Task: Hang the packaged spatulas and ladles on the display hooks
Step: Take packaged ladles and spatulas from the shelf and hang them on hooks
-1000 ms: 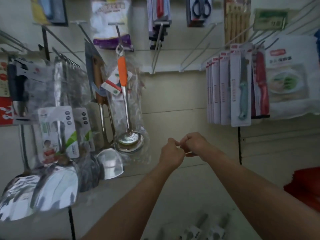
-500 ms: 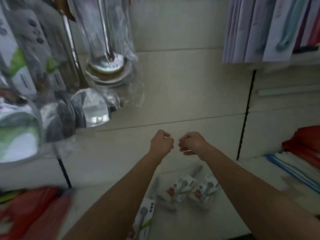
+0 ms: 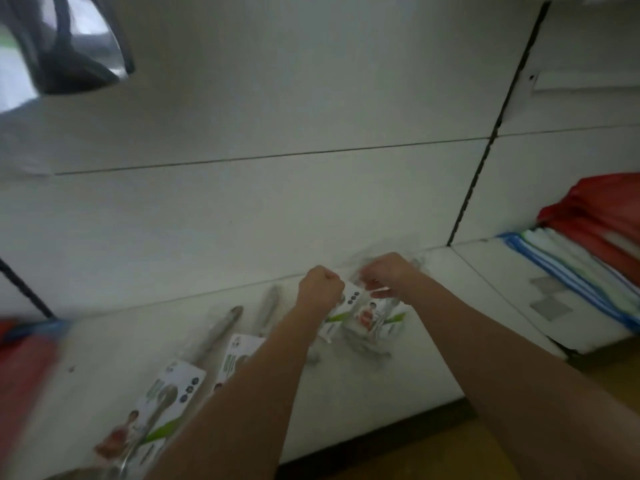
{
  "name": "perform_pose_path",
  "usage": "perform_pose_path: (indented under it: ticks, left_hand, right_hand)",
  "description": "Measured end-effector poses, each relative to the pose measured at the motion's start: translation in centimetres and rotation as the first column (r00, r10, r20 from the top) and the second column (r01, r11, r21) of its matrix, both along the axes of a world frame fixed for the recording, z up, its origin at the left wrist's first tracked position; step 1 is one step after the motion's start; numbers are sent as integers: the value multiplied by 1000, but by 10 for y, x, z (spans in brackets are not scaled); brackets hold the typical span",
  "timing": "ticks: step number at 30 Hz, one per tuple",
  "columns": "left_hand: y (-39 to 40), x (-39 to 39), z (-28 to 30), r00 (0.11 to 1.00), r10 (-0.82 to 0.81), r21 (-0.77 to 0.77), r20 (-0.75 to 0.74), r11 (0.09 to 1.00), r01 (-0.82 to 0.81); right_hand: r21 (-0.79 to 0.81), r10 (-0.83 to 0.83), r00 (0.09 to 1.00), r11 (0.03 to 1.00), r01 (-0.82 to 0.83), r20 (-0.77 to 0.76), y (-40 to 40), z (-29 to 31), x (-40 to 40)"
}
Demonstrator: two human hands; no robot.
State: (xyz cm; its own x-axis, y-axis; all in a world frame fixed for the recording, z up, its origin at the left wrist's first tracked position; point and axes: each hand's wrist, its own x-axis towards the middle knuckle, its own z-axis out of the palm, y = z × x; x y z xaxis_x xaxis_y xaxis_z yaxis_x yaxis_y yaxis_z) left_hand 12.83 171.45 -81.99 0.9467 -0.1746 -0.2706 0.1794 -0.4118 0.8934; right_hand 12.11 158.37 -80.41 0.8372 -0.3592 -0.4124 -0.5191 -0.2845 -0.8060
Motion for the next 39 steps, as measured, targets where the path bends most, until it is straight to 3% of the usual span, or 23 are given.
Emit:
perform_pose_path:
  ticks: [9,12,14,16,21,26,29,36,39]
  left_hand:
    - [-20,-6,-28,995,-98,203,33,975,90]
    - [-24,-6,-35,991,-129,234,20,965,121]
    - [-29,-6,-40,986,-165,257,12,954,156]
    - [-31,-5,-47,982,-186,261,-8,948,182]
    - [-36,-2,-59,976,-213,262,-54,940,219]
    - [-36,0,-72,977,-202,276,-61,938,211]
    - [-38,-1,-73,976,-189,176,-108,963,206]
    - [-43,-3,-65,990,-139,221,0,966,136]
    - [-47,-3,-47,998,-10,48,56,999,8]
  right_hand:
    - [-82,-98,986,993,87,-132,-29,-62,11]
    - [-276,-68,983,961,18,-173,-27,-78,19]
    - [-464,-162,959,885,36,-234,-24,-83,20]
    - [-506,-258,934,857,102,-249,-22,-84,19]
    - [-276,-422,896,885,375,-135,-26,-90,22]
    - [-83,-525,848,851,519,-74,-35,-92,17]
    - [-23,-494,864,869,494,-99,-33,-93,14]
    - [39,-363,929,930,366,-75,-32,-69,3]
    - [83,-251,968,964,253,-27,-30,-48,-4]
